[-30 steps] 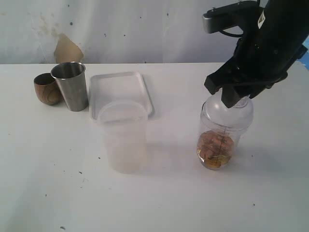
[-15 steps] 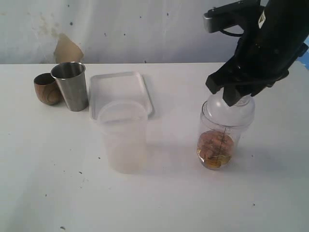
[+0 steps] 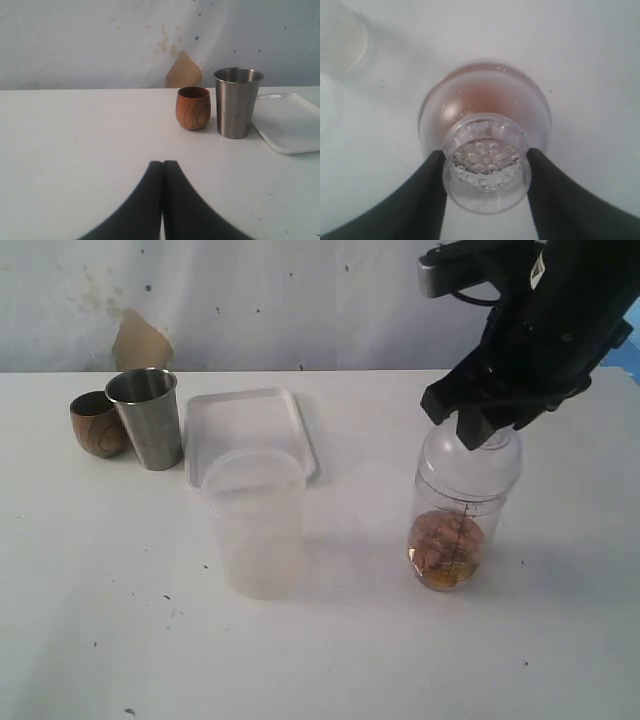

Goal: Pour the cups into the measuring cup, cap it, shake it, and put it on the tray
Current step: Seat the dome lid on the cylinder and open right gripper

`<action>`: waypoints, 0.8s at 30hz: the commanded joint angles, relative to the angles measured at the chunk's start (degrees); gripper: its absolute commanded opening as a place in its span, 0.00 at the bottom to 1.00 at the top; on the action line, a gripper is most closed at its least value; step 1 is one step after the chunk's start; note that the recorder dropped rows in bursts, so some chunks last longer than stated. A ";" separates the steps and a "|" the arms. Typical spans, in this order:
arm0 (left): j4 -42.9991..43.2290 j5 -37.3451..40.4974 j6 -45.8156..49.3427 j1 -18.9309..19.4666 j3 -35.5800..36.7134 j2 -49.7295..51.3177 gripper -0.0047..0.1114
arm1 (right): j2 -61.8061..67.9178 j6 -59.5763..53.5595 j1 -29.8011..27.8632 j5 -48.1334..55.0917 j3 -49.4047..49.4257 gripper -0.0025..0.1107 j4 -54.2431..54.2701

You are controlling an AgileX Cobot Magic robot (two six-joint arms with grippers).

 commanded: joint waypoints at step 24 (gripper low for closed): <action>-0.32 -0.15 0.11 -0.21 0.28 -0.23 0.04 | 2.29 -1.57 -0.75 0.26 1.11 0.02 -0.57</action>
